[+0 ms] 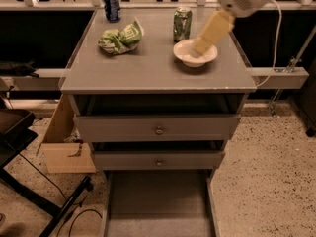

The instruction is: Place green jalapeno chip bag into bottom drawer

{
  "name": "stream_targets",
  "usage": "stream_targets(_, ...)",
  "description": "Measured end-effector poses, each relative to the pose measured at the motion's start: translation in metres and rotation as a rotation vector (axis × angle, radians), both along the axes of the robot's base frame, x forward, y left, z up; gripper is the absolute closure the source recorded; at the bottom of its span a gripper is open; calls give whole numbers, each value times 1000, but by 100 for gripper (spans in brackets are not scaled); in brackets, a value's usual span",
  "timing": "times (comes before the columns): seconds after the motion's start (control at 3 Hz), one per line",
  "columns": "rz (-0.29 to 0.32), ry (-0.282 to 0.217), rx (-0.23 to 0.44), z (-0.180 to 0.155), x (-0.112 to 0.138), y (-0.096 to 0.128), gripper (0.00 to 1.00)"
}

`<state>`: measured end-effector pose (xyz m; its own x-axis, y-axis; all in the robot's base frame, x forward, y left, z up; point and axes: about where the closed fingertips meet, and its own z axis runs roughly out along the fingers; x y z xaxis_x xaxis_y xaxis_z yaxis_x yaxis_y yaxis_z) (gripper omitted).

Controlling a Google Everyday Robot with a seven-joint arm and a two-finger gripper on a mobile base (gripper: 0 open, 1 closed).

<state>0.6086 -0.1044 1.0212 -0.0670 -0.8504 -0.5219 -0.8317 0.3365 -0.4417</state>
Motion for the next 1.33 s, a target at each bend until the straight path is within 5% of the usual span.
stream_targets(0.67, -60, 7, 168, -20, 85, 94, 0)
stream_targets(1.33, -29, 47, 169, -44, 102, 120, 0)
